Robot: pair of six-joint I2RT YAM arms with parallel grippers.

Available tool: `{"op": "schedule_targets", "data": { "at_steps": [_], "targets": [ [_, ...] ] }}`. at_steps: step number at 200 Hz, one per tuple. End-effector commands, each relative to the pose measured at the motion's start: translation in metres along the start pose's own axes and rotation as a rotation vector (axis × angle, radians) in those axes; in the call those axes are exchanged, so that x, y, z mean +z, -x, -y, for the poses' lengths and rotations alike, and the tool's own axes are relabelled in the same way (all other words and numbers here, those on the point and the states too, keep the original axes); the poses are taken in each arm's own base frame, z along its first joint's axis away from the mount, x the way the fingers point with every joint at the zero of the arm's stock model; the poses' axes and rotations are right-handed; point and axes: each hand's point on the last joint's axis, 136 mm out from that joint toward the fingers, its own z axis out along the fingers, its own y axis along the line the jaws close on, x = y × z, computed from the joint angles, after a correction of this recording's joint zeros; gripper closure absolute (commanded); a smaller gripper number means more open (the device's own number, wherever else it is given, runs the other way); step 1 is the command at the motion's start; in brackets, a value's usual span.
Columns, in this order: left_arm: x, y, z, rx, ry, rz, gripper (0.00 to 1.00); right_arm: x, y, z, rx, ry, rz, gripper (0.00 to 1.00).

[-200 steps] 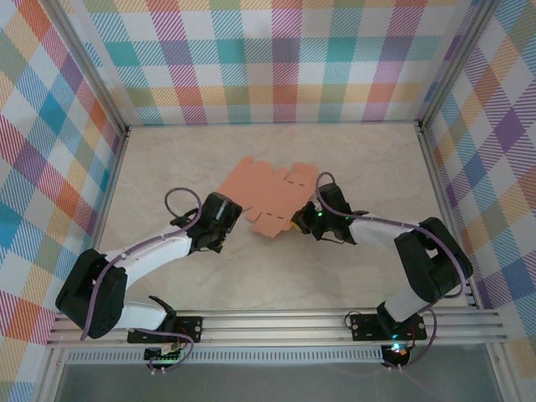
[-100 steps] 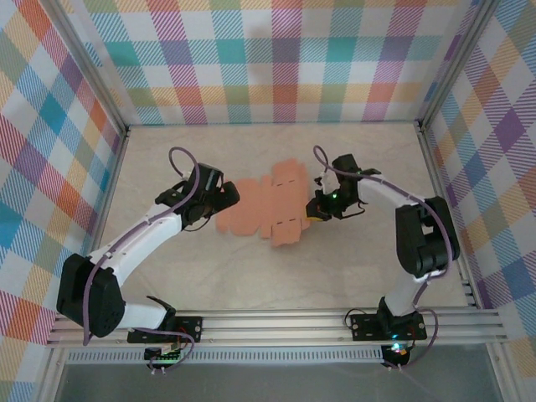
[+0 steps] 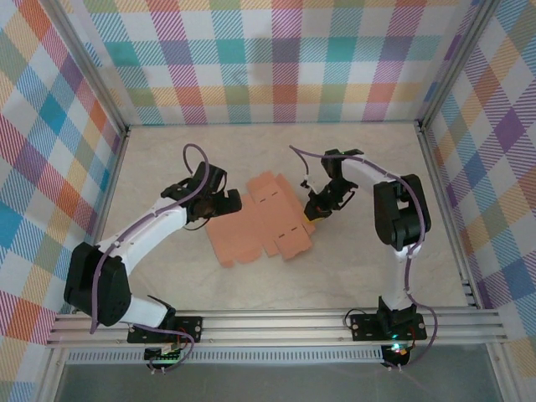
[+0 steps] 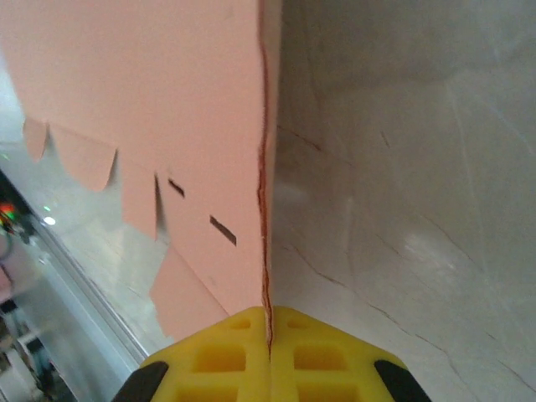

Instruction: Fold the paper box

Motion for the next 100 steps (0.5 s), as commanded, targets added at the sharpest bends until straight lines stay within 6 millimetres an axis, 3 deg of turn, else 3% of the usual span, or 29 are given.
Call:
{"op": "schedule_targets", "data": {
  "at_steps": [1, 9, 24, 44, 58, 76, 100],
  "targets": [
    [0.010, 0.004, 0.013, 0.030, -0.052, -0.031, 0.00, -0.016, 0.007, 0.000, -0.121, -0.065, -0.010, 0.98],
    [0.016, 0.004, 0.019, 0.025, -0.070, -0.041, 0.00, -0.019, 0.013, 0.001, -0.126, -0.074, -0.001, 0.91],
    [0.025, 0.007, 0.027, 0.003, -0.091, -0.051, 0.00, -0.024, 0.019, 0.007, -0.108, -0.099, 0.006, 0.58],
    [0.033, 0.014, 0.038, -0.014, -0.130, -0.040, 0.00, -0.042, 0.024, 0.013, -0.083, -0.153, 0.071, 0.27],
    [0.040, 0.016, 0.045, -0.013, -0.161, -0.031, 0.00, -0.065, 0.031, 0.017, -0.064, -0.189, 0.194, 0.18],
    [0.050, 0.015, 0.054, -0.010, -0.192, -0.050, 0.00, -0.095, 0.049, 0.023, -0.025, -0.208, 0.408, 0.16],
    [0.055, 0.009, 0.065, -0.051, -0.232, -0.087, 0.04, -0.106, 0.065, 0.020, -0.044, -0.175, 0.532, 0.16]
  ]
}}
